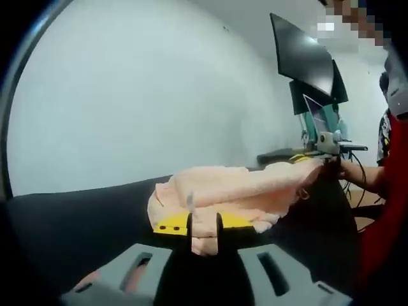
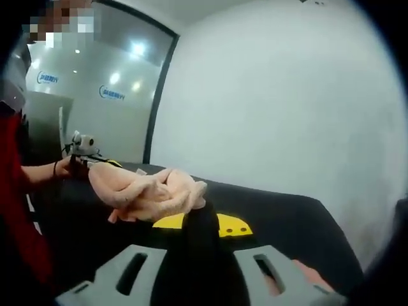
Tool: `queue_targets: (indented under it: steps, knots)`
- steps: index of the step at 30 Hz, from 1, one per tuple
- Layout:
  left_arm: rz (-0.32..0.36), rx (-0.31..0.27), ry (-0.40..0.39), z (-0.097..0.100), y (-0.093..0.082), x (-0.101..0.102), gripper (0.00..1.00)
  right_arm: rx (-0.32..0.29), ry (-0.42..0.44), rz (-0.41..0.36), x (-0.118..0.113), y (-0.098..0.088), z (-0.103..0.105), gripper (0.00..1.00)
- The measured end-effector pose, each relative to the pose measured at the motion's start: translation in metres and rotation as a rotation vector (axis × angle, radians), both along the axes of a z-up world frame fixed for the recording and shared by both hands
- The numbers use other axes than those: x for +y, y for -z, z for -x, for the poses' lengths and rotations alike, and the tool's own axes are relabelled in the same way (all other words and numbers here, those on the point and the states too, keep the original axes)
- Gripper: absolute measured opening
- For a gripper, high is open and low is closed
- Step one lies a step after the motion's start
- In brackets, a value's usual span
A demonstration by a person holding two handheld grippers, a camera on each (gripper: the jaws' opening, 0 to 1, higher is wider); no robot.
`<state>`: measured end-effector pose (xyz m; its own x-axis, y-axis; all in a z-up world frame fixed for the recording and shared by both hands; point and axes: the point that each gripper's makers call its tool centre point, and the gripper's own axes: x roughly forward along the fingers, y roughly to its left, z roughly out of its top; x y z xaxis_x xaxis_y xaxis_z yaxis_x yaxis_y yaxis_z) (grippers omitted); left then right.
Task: Fold the towel on the table until its edges align and the towel forms a compact rectangular stack.
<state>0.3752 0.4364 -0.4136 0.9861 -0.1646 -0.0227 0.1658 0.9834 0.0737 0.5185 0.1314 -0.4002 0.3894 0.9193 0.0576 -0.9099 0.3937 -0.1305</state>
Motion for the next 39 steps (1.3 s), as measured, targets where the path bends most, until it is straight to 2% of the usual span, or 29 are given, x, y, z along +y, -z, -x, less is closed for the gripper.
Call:
queue_targets:
  steps: [9, 11, 13, 15, 16, 17, 18, 20, 26, 27, 30, 31, 33, 35, 37, 38, 39]
  knots:
    - [-0.031, 0.025, 0.017, -0.001, 0.004, -0.006, 0.2, -0.003, 0.006, 0.01, 0.0, 0.001, -0.001, 0.14]
    - [-0.058, 0.031, 0.024, -0.001, 0.005, -0.009, 0.21, -0.003, 0.005, 0.012, 0.0, 0.001, 0.0, 0.14]
    - [-0.14, 0.052, 0.02, -0.002, 0.009, -0.013, 0.21, -0.004, 0.005, 0.013, 0.0, 0.001, 0.0, 0.14]
    - [-0.214, 0.062, 0.043, -0.003, 0.011, -0.025, 0.23, -0.006, 0.006, 0.013, 0.0, 0.001, -0.001, 0.14]
    - [-0.239, 0.057, 0.049, -0.003, 0.01, -0.03, 0.24, -0.007, 0.006, 0.014, 0.0, 0.001, -0.001, 0.14]
    - [-0.307, 0.051, 0.051, -0.004, 0.008, -0.036, 0.25, -0.008, 0.006, 0.014, 0.0, 0.001, -0.001, 0.14]
    - [-0.342, 0.05, 0.061, -0.005, 0.008, -0.04, 0.25, -0.008, 0.005, 0.014, 0.0, 0.001, -0.001, 0.14]
    - [-0.364, 0.059, 0.072, -0.008, 0.007, -0.05, 0.25, -0.008, 0.005, 0.012, 0.0, 0.001, -0.001, 0.14]
    - [-0.546, 0.163, 0.11, -0.017, 0.026, -0.055, 0.3, -0.011, 0.002, 0.003, -0.001, 0.0, 0.001, 0.14]
    - [-0.561, 0.174, 0.097, -0.02, 0.027, -0.051, 0.29, -0.011, 0.002, 0.002, -0.001, 0.0, 0.001, 0.14]
    - [-0.533, 0.173, 0.114, -0.026, 0.023, -0.052, 0.27, -0.011, 0.001, -0.002, -0.001, -0.001, 0.001, 0.14]
    - [-0.525, 0.173, 0.117, -0.027, 0.021, -0.051, 0.2, -0.011, 0.002, -0.003, -0.001, -0.001, 0.001, 0.14]
    - [-0.444, 0.121, 0.116, -0.032, 0.005, -0.054, 0.12, -0.009, 0.004, -0.004, -0.001, 0.0, 0.0, 0.14]
    - [-0.468, 0.111, 0.102, -0.035, -0.008, -0.05, 0.05, -0.006, 0.006, -0.001, -0.001, 0.001, -0.001, 0.14]
    - [-0.513, 0.096, 0.073, -0.039, -0.024, -0.045, 0.04, -0.003, 0.009, 0.006, -0.001, 0.003, -0.002, 0.14]
    - [-0.528, 0.088, 0.06, -0.042, -0.034, -0.043, 0.04, -0.002, 0.01, 0.008, -0.001, 0.003, -0.003, 0.14]
    - [-0.531, 0.042, 0.027, -0.045, -0.054, -0.04, 0.03, -0.001, 0.011, 0.008, -0.001, 0.003, -0.003, 0.14]
